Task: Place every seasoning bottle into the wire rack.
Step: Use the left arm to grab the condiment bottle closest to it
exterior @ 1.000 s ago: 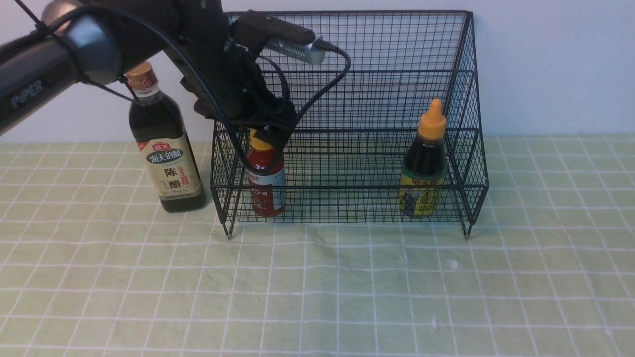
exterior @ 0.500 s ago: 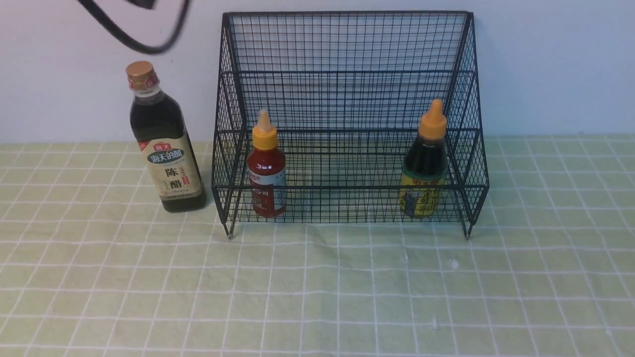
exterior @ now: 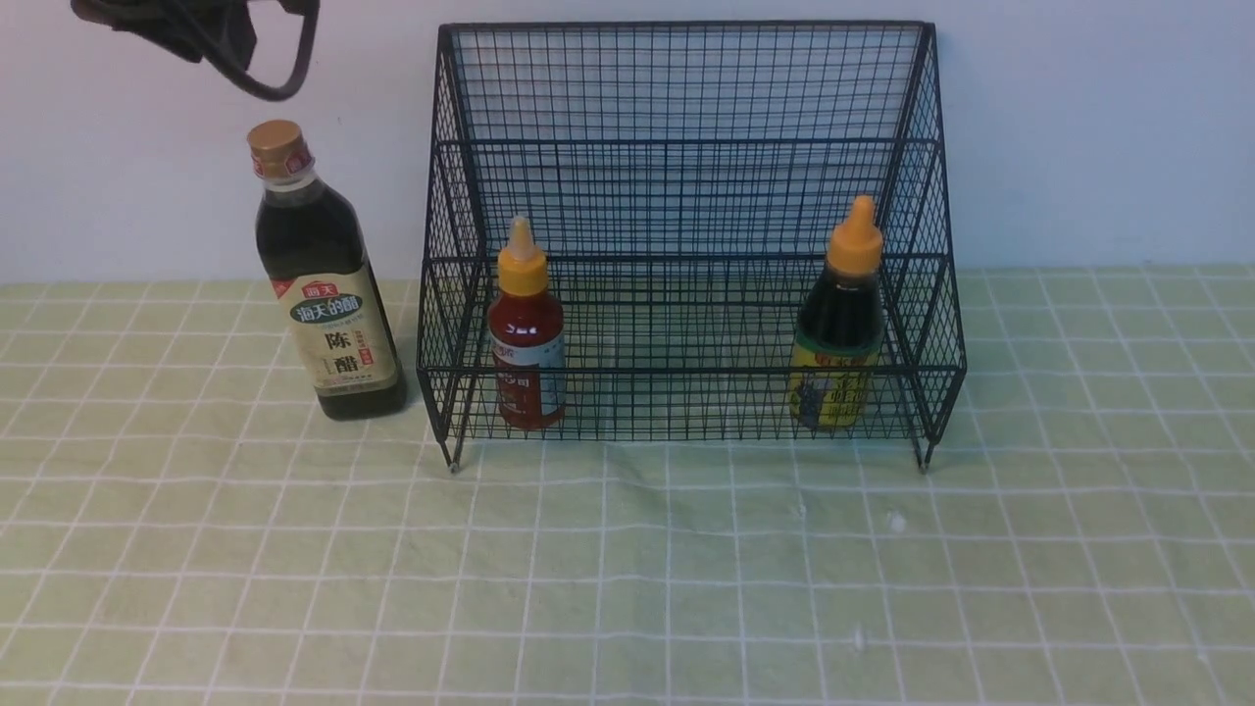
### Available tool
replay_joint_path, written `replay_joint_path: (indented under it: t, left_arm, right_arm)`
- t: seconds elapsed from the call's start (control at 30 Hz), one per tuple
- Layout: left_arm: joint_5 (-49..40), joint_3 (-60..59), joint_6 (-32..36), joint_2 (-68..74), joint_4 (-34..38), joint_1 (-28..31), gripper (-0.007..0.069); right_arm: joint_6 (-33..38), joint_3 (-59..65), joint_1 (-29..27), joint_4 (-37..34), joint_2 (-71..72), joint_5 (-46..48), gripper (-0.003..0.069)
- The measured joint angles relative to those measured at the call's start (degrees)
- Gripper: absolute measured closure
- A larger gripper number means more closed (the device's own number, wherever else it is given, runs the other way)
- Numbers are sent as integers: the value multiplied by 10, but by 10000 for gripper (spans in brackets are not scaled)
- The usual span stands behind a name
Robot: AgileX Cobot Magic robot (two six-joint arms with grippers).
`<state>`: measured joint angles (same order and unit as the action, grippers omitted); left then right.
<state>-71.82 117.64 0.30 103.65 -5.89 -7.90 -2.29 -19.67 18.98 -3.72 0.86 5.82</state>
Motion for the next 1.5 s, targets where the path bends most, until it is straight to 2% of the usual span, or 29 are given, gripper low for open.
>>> replay_joint_path:
  t: [0.07,0.1,0.23,0.27,0.3,0.37,0.53,0.77,0.83,1.0,1.33,1.5]
  left_arm:
    - [3,0,0,16,0,0,247]
    - [5,0,0,25,0,0,168]
    - [23,0,0,53,0,0,5]
    - [24,0,0,54,0,0,-1]
    - [32,0,0,65,0,0,-41]
    - [38,0,0,77,-3,0,-56]
    - [46,0,0,99,-15,0,-46]
    - [46,0,-3,116,-36,0,46]
    - [46,0,-9,119,-40,0,97]
    - [44,0,-21,122,-29,-1,307]
    - [10,2,-24,109,-22,-1,305]
    - [-17,29,-20,78,-48,-1,305]
  right_arm:
    - [0,0,0,0,0,0,673]
    - [0,0,0,0,0,0,673]
    - [0,0,0,0,0,0,673]
    - [0,0,0,0,0,0,673]
    - [0,0,0,0,0,0,673]
    - [0,0,0,0,0,0,673]
    - [0,0,0,0,0,0,673]
    - [0,0,0,0,0,0,673]
    - [0,0,0,0,0,0,673]
    - [0,0,0,0,0,0,673]
    - [0,0,0,0,0,0,673]
    - [0,0,0,0,0,0,673]
